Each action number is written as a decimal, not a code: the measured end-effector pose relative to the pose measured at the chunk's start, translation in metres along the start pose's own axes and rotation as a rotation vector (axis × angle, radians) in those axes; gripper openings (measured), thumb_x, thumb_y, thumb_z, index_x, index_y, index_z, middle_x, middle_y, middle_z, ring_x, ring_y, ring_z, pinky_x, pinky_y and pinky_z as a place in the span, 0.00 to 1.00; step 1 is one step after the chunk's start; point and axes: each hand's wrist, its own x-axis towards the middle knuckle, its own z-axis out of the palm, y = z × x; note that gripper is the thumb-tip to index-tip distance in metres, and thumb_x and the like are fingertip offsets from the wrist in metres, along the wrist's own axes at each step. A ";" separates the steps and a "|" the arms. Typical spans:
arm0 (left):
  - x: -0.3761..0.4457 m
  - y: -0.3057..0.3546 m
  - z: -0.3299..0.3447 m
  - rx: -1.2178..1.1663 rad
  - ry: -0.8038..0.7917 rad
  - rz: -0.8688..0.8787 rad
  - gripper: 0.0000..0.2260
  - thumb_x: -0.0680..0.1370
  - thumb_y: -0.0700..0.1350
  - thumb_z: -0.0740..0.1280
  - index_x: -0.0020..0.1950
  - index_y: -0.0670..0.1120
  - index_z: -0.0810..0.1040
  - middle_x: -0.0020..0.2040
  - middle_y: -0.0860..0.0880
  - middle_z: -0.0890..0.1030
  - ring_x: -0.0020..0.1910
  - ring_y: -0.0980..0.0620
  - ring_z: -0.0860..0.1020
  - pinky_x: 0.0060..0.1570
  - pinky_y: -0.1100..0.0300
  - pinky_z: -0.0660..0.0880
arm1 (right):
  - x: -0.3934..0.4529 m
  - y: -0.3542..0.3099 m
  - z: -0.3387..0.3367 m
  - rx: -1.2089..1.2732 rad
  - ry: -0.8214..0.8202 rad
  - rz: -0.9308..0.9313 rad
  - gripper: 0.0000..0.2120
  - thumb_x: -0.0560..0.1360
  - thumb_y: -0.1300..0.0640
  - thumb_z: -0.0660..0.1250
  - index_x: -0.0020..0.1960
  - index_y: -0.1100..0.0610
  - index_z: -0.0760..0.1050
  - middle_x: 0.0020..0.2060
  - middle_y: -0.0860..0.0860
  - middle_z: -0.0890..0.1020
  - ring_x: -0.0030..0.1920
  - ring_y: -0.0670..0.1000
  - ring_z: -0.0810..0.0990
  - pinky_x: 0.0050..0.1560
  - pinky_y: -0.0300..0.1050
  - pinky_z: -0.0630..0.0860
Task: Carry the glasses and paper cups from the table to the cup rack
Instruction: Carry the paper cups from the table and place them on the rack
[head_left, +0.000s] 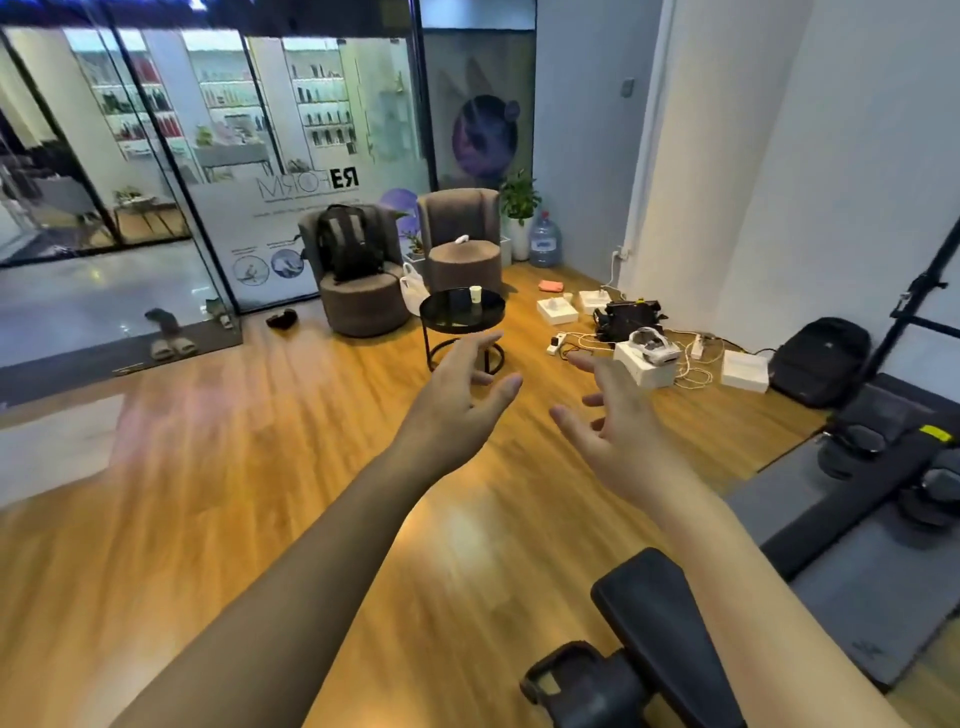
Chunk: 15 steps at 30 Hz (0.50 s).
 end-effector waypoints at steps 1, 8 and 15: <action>0.005 -0.020 -0.007 -0.042 0.019 -0.029 0.20 0.82 0.55 0.66 0.72 0.63 0.65 0.69 0.59 0.71 0.56 0.66 0.77 0.48 0.69 0.75 | 0.015 0.003 0.017 0.000 -0.005 0.002 0.26 0.77 0.39 0.65 0.72 0.36 0.59 0.70 0.40 0.66 0.60 0.42 0.74 0.45 0.36 0.76; 0.093 -0.154 -0.049 -0.036 0.048 -0.168 0.25 0.82 0.56 0.65 0.77 0.61 0.60 0.74 0.57 0.68 0.57 0.67 0.76 0.49 0.67 0.73 | 0.144 0.042 0.119 0.075 -0.026 0.068 0.25 0.78 0.44 0.67 0.73 0.42 0.66 0.66 0.42 0.70 0.57 0.44 0.76 0.44 0.36 0.74; 0.262 -0.248 -0.071 -0.052 0.021 -0.192 0.25 0.82 0.57 0.66 0.76 0.65 0.59 0.72 0.61 0.67 0.57 0.73 0.74 0.48 0.67 0.75 | 0.322 0.067 0.179 0.138 -0.060 0.124 0.26 0.79 0.47 0.68 0.74 0.44 0.64 0.71 0.45 0.69 0.59 0.45 0.76 0.47 0.37 0.76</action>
